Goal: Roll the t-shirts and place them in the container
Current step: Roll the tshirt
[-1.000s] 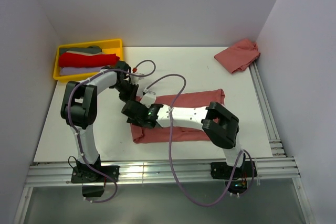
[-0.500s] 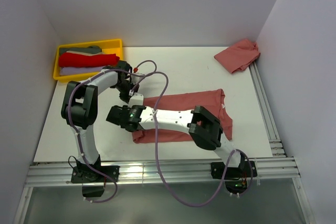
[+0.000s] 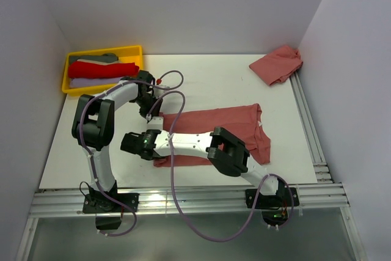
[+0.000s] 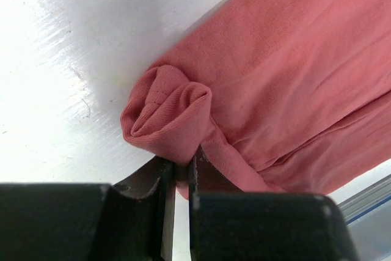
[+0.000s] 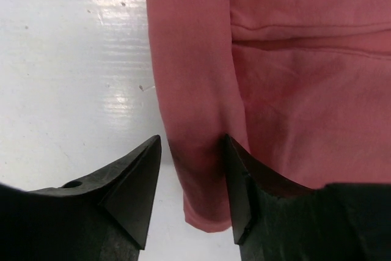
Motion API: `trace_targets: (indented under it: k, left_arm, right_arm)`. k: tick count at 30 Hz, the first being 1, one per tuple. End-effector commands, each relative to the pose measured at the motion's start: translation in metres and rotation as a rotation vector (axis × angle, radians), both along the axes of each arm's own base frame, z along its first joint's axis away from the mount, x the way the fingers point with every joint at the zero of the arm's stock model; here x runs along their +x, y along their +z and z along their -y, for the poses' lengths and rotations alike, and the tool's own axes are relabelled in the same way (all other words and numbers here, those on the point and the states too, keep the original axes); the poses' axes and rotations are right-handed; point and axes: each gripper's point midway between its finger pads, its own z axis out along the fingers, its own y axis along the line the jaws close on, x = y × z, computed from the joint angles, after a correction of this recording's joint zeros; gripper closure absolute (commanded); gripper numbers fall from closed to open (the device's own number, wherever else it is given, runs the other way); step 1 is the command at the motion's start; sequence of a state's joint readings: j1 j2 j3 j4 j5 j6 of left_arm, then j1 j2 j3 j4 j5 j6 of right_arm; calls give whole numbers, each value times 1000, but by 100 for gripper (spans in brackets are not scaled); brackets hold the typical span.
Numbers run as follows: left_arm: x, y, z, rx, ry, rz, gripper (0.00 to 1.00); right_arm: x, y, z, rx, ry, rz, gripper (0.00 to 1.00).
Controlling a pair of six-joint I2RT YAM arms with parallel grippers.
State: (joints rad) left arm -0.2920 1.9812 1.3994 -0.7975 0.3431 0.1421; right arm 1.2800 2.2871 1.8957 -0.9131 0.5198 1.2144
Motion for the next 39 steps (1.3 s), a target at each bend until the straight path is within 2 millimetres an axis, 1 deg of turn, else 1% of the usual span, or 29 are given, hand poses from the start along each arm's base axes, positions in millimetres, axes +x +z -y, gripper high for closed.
trace_targets:
  k: [1, 4, 5, 10, 12, 13, 14, 15, 16, 17, 18, 19, 20, 22, 23, 24, 25, 26, 27, 28, 29, 30, 31, 32, 34, 35, 37, 38, 39]
  left_arm:
    - [14, -2, 2, 15, -17, 41, 91]
    - [14, 0, 3, 12, -19, 43, 89]
    - [14, 0, 4, 11, -18, 44, 88]
    - [17, 3, 5, 8, -28, 46, 81]
    - [17, 6, 6, -1, -32, 42, 78]
    - [19, 10, 8, -9, -35, 49, 76]
    - [20, 13, 10, -25, -42, 49, 69]
    - [22, 20, 12, -40, -45, 50, 65]
    - [23, 23, 13, -56, -48, 52, 62]
    - [24, 27, 14, -70, -52, 52, 54]
    - [28, 37, 19, -112, -65, 63, 50]
    - [27, 42, 19, -128, -71, 53, 44]
    - [27, 48, 20, -148, -83, 55, 43]
    - [27, 62, 22, -203, -89, 41, 40]
    - [28, 64, 22, -219, -95, 38, 39]
    - [31, 72, 21, -257, -92, 42, 39]
    - [31, 73, 19, -269, -88, 31, 39]
    - [29, 75, 16, -279, -90, 22, 39]
    - [30, 79, 11, -294, -80, 23, 39]
    - [29, 79, 10, -308, -79, 17, 39]
    - [27, 81, 8, -318, -86, 22, 39]
    - [23, 78, 5, -323, -82, 8, 39]
    - [21, 77, 4, -326, -86, 5, 39]
    - [20, 78, 5, -331, -95, 13, 39]
    - [11, 70, 5, -344, -96, -14, 38]
    - [8, 66, 5, -346, -93, -25, 39]
    - [1, 52, 5, -352, -88, -53, 39]
    - [-2, 45, 6, -357, -77, -73, 39]
    - [-7, 36, 6, -365, -74, -87, 39]
  right_arm:
    - [-11, -2, 4, -8, -9, -15, 48]
    - [-15, -7, 5, -2, -11, -29, 56]
    - [-15, -9, 7, -4, -14, -33, 63]
    - [-19, -17, 7, 29, -4, -61, 68]
    - [-14, -6, -2, 125, -4, -55, 72]
    - [-19, -18, 9, 121, 3, -83, 76]
    - [-11, 2, -6, 246, 4, -59, 80]
    - [-10, 5, -6, 287, 4, -63, 83]
    - [-13, -9, 7, 288, -1, -83, 87]
    - [-14, 3, 4, 355, 10, -96, 87]
    - [-4, 13, -5, 447, 2, -79, 88]
    - [-6, 10, 5, 465, -1, -88, 90]
    - [-4, 18, -5, 548, 13, -87, 90]
    - [-3, 15, 9, 602, -10, -96, 91]
    - [-2, 25, 1, 686, 2, -94, 91]
    - [3, 28, 2, 734, -14, -97, 91]
    - [-2, 19, 14, 752, -22, -117, 92]
    - [0, 34, 5, 863, -19, -116, 92]
    - [-1, 35, 6, 902, -17, -125, 92]
    - [-1, 23, 18, 912, -36, -137, 92]
    - [4, 37, 13, 1000, -24, -118, 92]
    - [2, 39, 13, 1043, -30, -141, 92]
    - [3, 29, 21, 1049, -44, -152, 92]
    - [6, 41, 16, 1122, -41, -146, 92]
    - [4, 34, 18, 1152, -43, -176, 92]
    - [5, 43, 15, 1208, -33, -165, 92]
    - [3, 34, 18, 1241, -65, -192, 93]
    - [4, 42, 17, 1292, -58, -183, 93]
    - [2, 40, 19, 1310, -78, -200, 93]
